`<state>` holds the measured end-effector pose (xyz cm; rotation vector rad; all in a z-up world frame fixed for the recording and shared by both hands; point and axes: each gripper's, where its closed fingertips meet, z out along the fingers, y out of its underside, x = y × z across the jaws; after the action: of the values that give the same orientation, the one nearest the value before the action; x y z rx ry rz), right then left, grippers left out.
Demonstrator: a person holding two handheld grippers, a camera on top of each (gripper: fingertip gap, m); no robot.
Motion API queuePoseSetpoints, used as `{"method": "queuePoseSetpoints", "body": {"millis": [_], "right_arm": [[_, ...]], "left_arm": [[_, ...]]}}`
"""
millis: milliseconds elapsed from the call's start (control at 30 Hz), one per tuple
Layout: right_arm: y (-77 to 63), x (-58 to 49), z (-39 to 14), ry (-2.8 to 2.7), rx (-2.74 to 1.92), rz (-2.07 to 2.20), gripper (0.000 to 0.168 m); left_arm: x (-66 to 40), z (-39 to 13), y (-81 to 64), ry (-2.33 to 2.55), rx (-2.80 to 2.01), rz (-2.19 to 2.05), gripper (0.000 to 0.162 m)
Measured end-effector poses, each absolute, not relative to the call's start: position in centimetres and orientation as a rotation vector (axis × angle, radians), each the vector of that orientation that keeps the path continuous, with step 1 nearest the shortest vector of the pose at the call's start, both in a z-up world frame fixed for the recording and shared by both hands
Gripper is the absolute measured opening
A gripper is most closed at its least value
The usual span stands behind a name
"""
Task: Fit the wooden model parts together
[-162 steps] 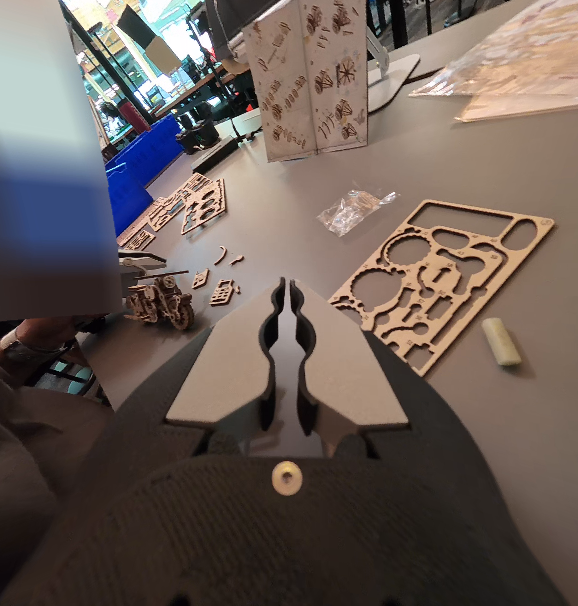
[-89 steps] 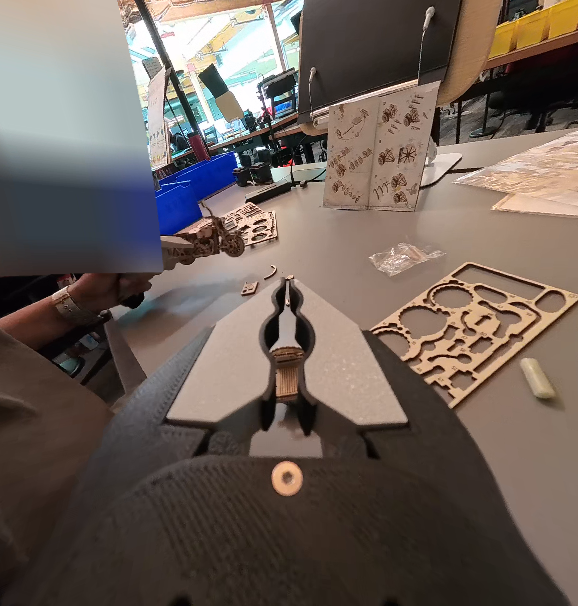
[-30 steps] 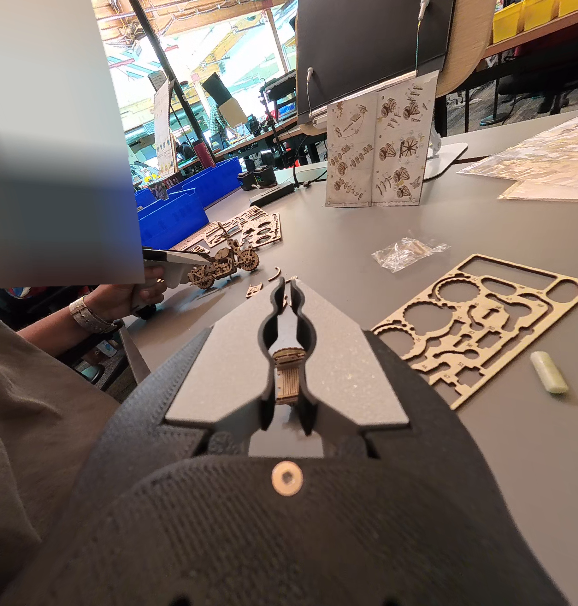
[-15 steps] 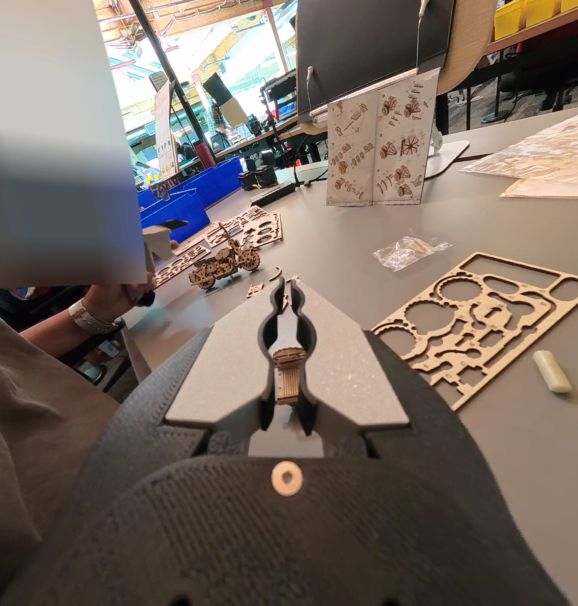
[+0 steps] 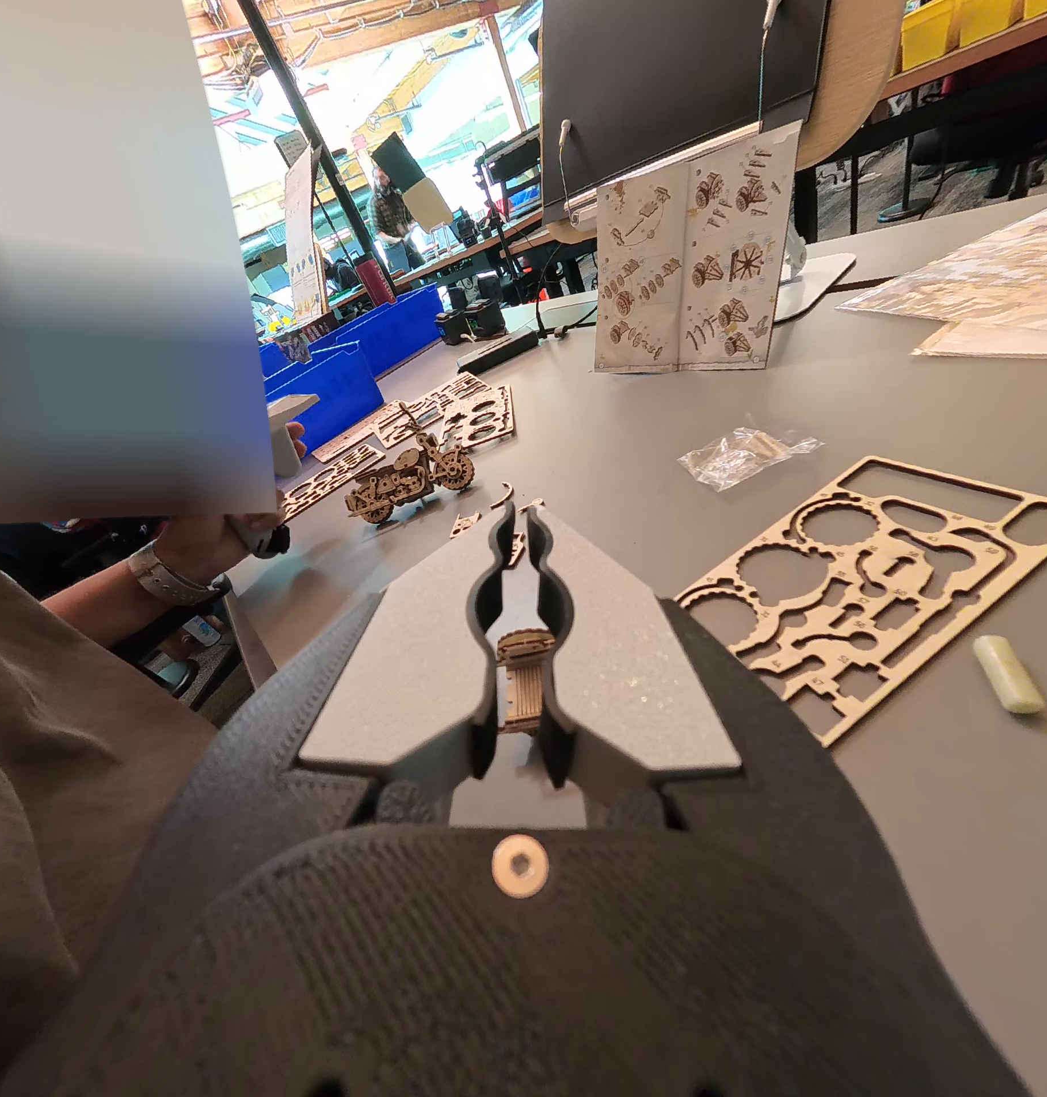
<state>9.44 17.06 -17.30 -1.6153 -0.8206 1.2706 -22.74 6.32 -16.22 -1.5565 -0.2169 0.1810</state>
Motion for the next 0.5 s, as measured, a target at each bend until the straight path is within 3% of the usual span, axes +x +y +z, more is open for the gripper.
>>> {"method": "queuePoseSetpoints", "body": {"millis": [133, 500], "right_arm": [[17.1, 9.4, -17.3, -0.820, -1.617, 1.272, 0.002], [16.9, 9.2, -17.5, -0.818, -1.624, 1.288, 0.003]], "left_arm": [[-23.5, -16.9, 6.4, -0.329, -1.567, 0.032, 0.000], [-23.3, -17.9, 6.5, -0.285, -1.642, 0.110, 0.000]]}}
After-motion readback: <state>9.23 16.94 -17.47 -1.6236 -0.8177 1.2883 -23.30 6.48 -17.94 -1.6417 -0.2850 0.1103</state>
